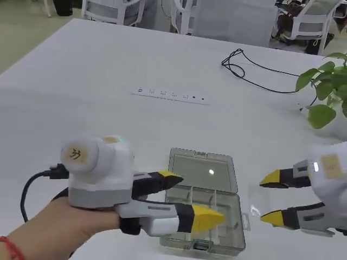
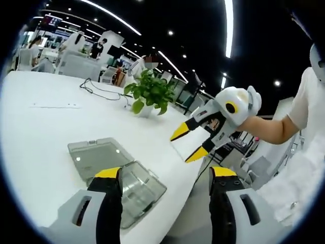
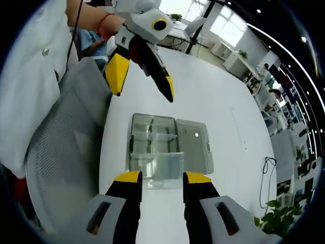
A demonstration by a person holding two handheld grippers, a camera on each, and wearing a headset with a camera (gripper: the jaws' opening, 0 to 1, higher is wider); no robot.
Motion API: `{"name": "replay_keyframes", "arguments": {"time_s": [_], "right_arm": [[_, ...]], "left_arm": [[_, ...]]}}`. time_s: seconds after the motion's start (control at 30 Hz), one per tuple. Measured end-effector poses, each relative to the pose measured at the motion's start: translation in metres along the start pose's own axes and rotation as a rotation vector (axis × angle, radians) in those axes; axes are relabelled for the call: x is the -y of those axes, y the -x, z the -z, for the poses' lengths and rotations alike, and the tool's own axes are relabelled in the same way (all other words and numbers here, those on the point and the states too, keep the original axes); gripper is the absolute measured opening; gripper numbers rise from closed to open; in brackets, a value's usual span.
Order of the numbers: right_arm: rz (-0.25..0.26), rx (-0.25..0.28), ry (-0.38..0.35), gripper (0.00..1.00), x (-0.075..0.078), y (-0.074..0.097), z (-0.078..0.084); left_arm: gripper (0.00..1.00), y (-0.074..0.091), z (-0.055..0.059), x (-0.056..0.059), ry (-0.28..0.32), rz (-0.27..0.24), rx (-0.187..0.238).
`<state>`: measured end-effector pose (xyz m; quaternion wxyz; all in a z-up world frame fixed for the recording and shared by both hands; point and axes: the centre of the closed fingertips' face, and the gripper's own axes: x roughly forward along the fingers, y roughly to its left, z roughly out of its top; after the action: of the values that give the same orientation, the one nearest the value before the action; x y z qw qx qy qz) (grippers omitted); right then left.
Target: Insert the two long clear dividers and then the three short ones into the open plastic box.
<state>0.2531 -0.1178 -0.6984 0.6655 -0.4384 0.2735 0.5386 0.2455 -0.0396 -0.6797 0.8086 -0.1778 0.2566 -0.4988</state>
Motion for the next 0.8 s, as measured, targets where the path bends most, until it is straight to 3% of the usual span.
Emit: {"name": "replay_keyframes", "arguments": {"time_s": [0.07,0.3,0.57,0.8], "right_arm": [[0.004,0.01,0.002,0.33,-0.002,0.001,-0.009],[0.026,0.013,0.033,0.33,-0.005,0.003,-0.03],[0.039,0.019,0.066,0.33,-0.01,0.006,-0.048],[0.043,0.013,0.091,0.33,-0.014,0.007,-0.054]], "left_arm": [[0.66,-0.004,-0.004,0.003,0.032,0.006,0.024],[0.5,-0.014,-0.008,0.013,0.145,0.036,0.044],[0.31,-0.025,-0.003,0.022,0.276,0.067,0.03],[0.17,-0.026,0.001,0.024,0.341,0.076,0.024]]}}
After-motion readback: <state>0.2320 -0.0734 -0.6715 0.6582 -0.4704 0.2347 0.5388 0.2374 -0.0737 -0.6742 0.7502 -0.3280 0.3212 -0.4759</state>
